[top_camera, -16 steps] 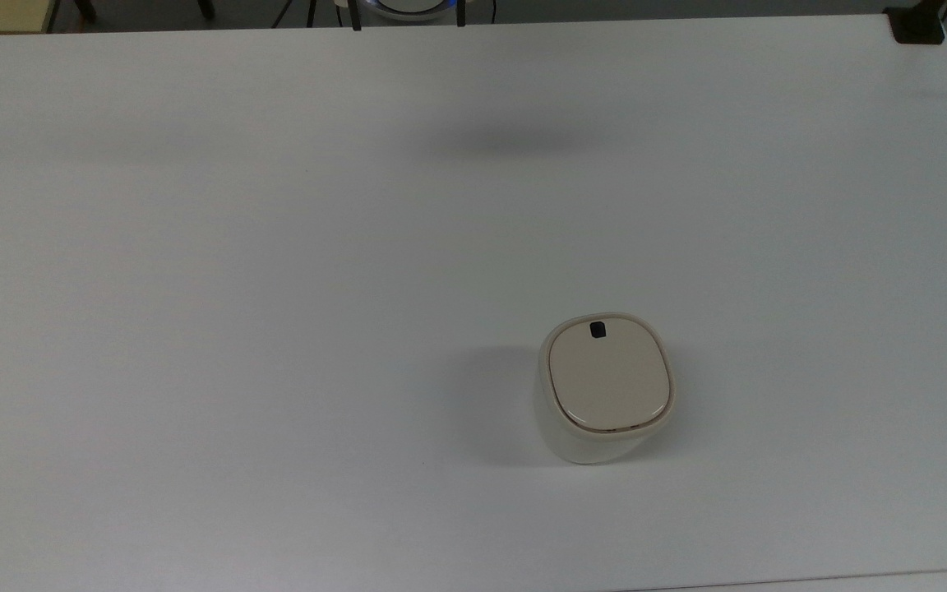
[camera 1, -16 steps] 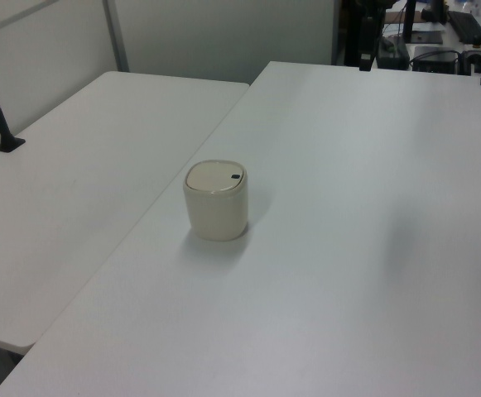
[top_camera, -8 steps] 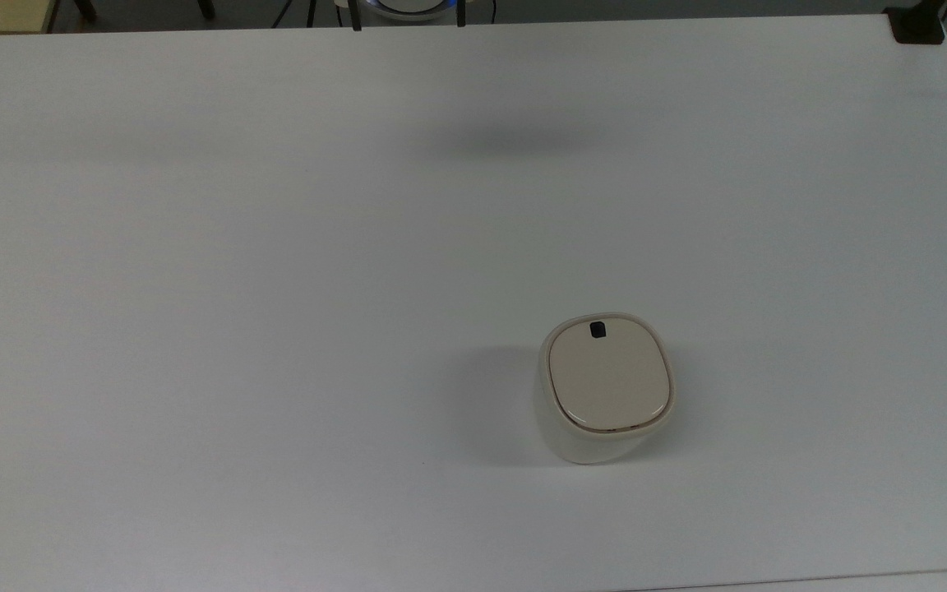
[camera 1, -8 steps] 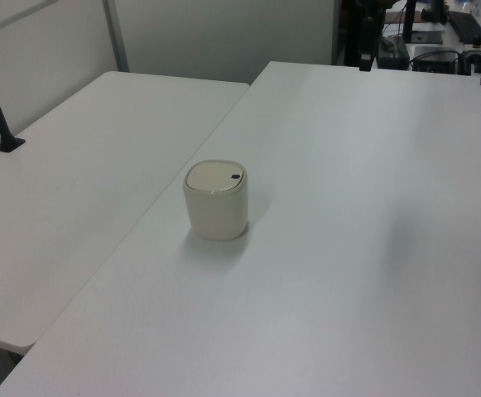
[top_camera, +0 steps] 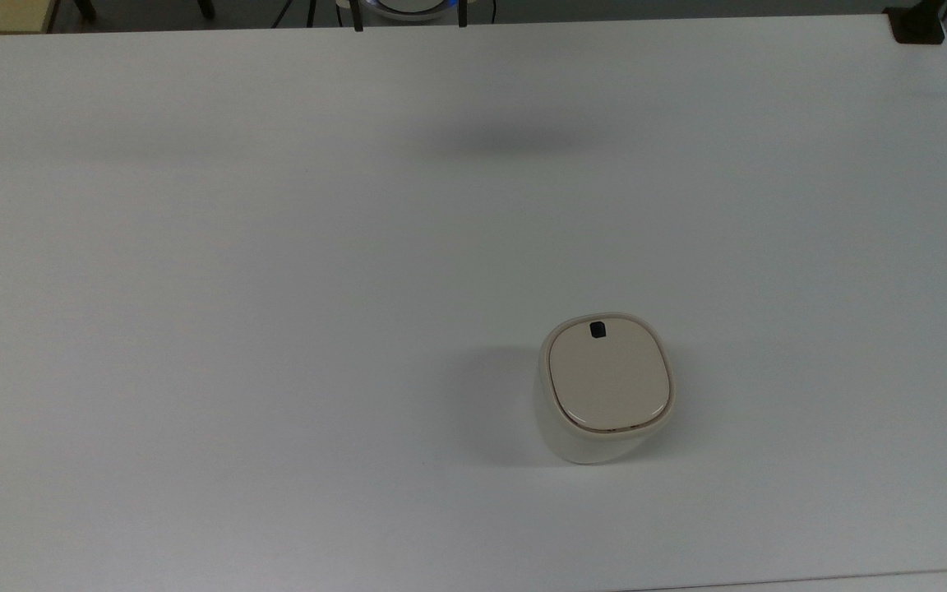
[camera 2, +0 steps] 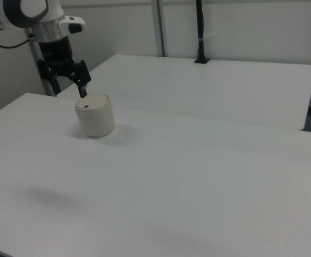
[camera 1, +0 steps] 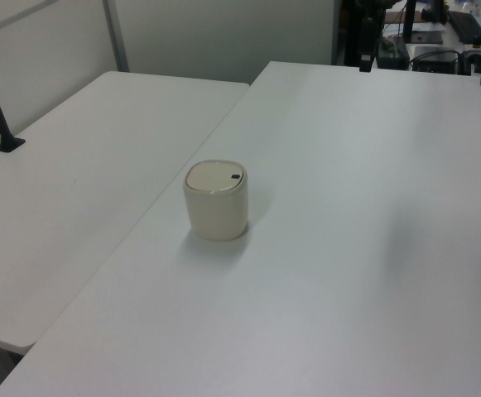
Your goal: Open the trash bin
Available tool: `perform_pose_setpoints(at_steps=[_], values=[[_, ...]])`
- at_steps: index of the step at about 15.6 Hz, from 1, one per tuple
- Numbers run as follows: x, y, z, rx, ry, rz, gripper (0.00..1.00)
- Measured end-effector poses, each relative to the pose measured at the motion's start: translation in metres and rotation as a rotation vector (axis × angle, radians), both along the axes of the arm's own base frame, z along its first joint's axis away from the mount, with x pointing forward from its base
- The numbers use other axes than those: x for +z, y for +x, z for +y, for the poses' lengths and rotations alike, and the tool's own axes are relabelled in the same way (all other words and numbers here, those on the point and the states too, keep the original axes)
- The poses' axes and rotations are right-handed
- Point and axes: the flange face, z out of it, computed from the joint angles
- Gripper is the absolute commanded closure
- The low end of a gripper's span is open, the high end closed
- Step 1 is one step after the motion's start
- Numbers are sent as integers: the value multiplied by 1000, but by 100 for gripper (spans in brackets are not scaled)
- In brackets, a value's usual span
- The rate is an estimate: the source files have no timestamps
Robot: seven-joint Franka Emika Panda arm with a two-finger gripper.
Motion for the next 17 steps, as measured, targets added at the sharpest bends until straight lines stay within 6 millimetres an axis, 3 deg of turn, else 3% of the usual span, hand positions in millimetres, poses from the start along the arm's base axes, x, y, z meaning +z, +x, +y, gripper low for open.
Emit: perform_pose_setpoints(at_steps=[9, 11, 14, 17], values=[[-3, 0, 0, 45, -2, 6, 0], [-7, 2, 2, 79, -3, 13, 19], [-14, 10, 12, 135, -1, -4, 66], [-22, 28, 31, 144, 8, -87, 100]])
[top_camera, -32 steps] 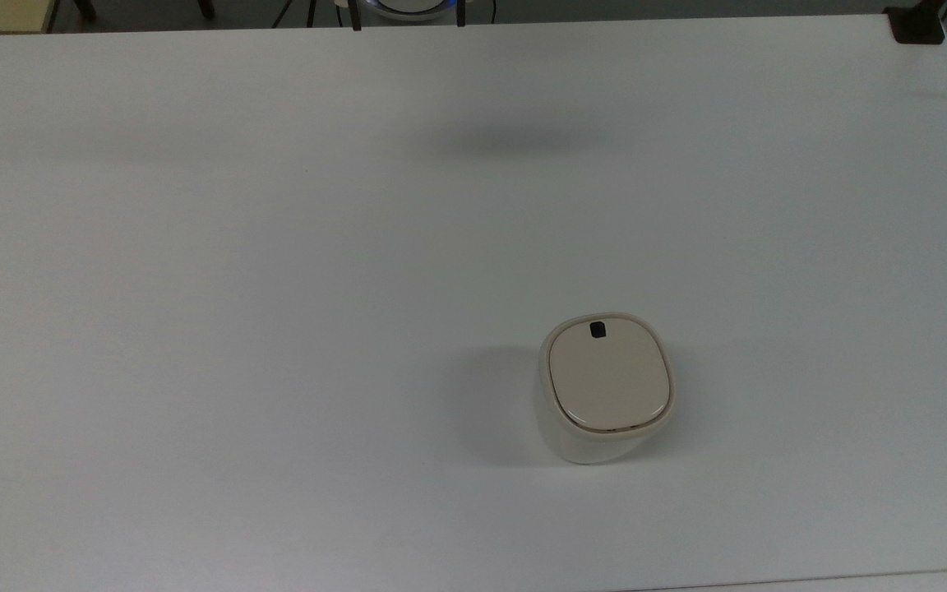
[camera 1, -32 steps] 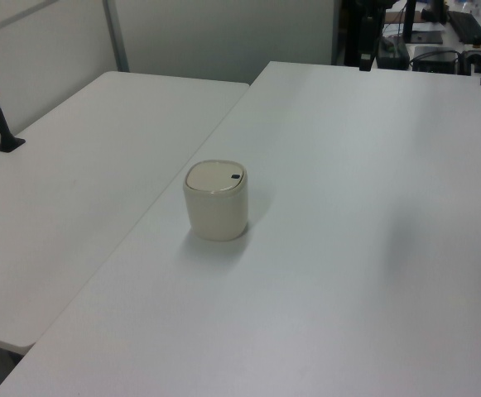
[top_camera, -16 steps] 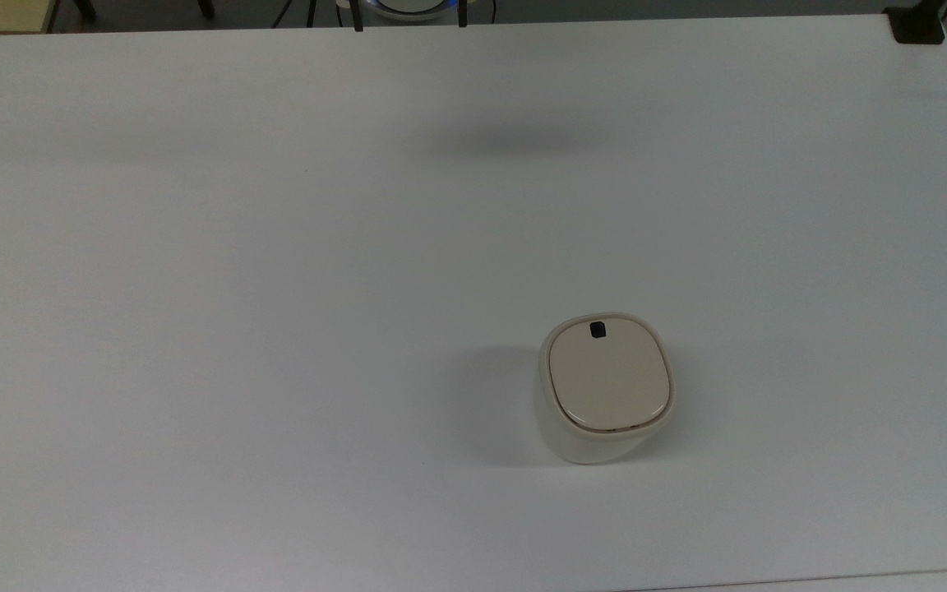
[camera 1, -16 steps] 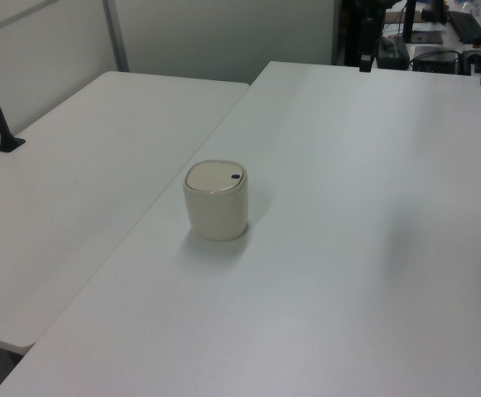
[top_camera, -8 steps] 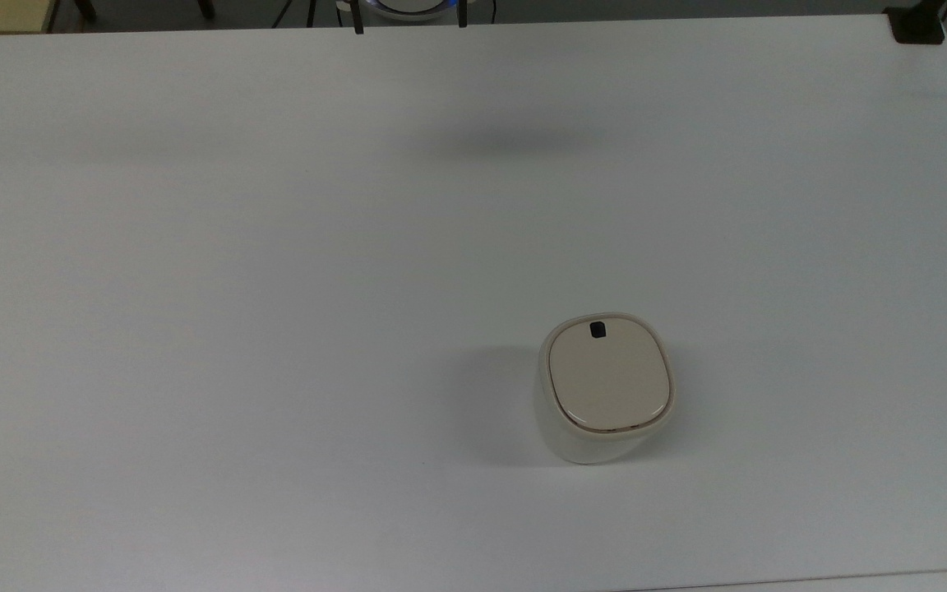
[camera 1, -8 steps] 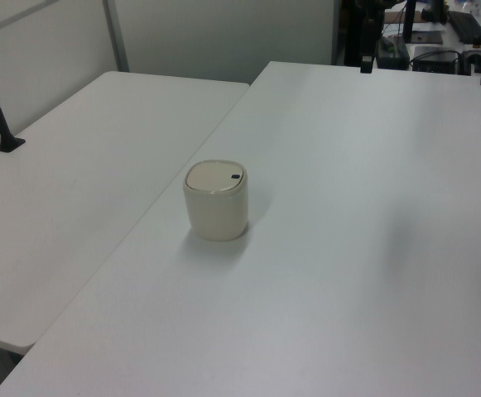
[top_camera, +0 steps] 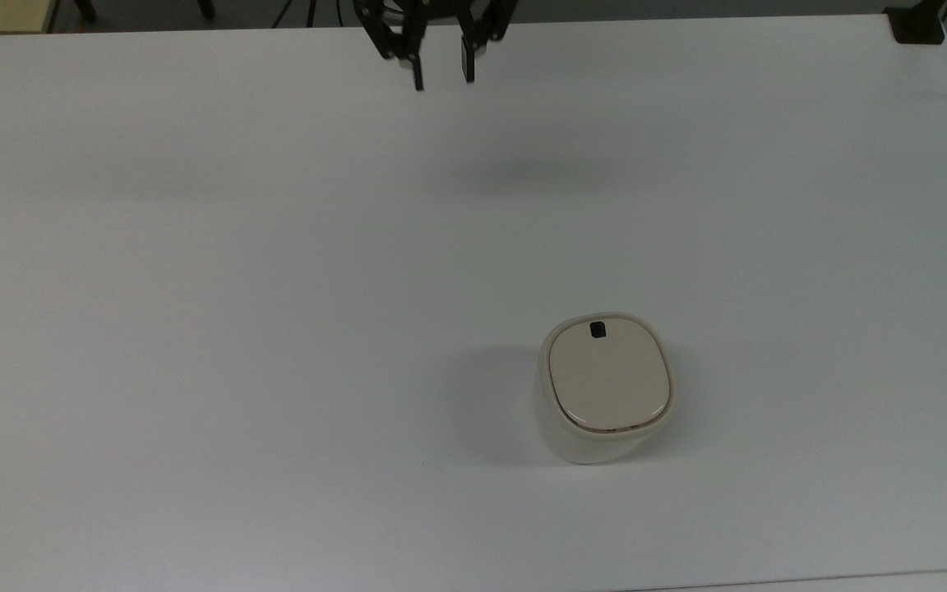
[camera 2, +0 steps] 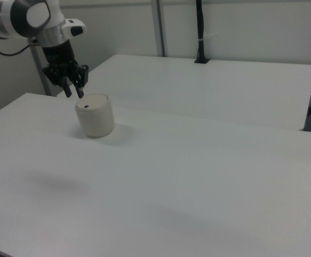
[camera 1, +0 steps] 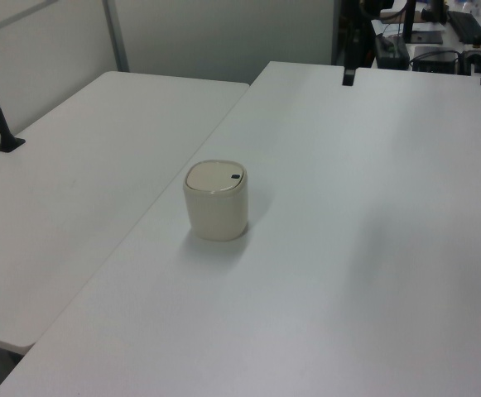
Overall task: Open the trash bin
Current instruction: 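Lower the gripper onto the dark tab on the bin lid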
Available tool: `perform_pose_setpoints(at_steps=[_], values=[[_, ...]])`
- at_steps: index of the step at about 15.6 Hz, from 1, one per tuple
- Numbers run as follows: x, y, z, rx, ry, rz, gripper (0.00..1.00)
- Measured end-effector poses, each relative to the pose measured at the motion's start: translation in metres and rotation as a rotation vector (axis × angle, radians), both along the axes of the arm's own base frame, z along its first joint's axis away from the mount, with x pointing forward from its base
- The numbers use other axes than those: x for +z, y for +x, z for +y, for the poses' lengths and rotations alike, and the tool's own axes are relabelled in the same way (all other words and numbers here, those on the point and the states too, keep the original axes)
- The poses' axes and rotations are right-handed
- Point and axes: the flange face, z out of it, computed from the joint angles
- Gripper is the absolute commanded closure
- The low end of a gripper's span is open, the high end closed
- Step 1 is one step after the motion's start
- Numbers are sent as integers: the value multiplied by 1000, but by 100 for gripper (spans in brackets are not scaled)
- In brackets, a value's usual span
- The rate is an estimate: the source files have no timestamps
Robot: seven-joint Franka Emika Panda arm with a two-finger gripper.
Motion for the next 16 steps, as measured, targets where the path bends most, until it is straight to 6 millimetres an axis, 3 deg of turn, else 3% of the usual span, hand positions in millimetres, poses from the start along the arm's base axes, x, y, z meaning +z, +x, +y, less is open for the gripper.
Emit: perform_pose_setpoints(at_steps=[8, 16], values=[[-40, 56, 67, -342, 164, -218, 100], [-106, 98, 110, -536, 259, -334, 100]])
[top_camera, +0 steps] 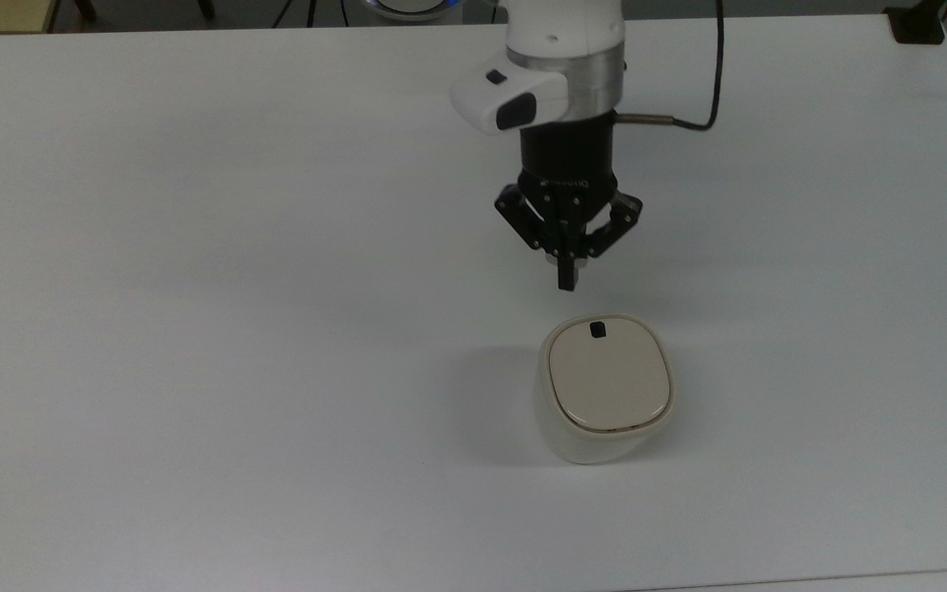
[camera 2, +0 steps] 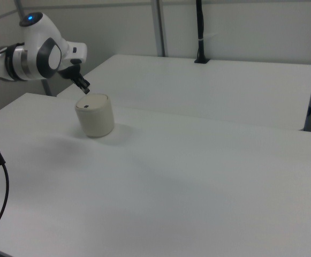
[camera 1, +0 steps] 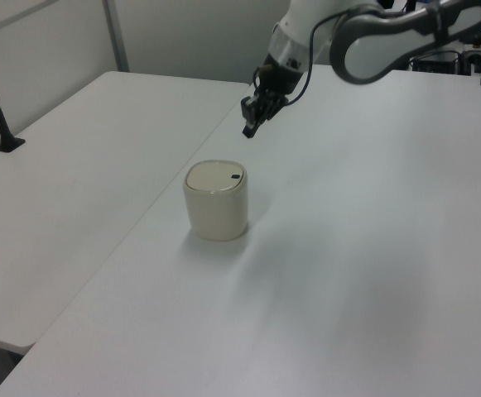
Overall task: Open the trash bin
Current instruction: 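Lower the gripper onto the dark tab on the bin lid, then press the lid tab and lift the gripper to flip the lid up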
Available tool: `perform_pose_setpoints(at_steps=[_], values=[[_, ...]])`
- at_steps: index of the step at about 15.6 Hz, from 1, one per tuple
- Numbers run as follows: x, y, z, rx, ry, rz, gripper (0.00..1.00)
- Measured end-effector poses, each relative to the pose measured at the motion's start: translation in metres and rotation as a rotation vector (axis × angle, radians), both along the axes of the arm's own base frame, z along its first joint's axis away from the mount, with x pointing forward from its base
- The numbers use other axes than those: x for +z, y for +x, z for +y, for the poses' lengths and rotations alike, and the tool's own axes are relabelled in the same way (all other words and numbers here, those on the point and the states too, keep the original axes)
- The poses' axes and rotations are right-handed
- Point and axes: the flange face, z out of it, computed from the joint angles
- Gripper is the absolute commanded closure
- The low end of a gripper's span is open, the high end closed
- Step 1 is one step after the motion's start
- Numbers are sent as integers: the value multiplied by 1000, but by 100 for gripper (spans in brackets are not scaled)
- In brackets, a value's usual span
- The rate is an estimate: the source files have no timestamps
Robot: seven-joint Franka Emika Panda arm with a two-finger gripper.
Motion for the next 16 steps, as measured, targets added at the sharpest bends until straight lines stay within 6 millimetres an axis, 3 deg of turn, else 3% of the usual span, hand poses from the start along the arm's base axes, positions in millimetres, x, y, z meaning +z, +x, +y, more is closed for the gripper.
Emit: perform_pose_setpoints(at_steps=[6, 12, 16], values=[[-38, 11, 26, -106, 94, -29, 100], [-71, 13, 42, -119, 66, -15, 100], [-76, 12, 53, -106, 29, -53, 100]])
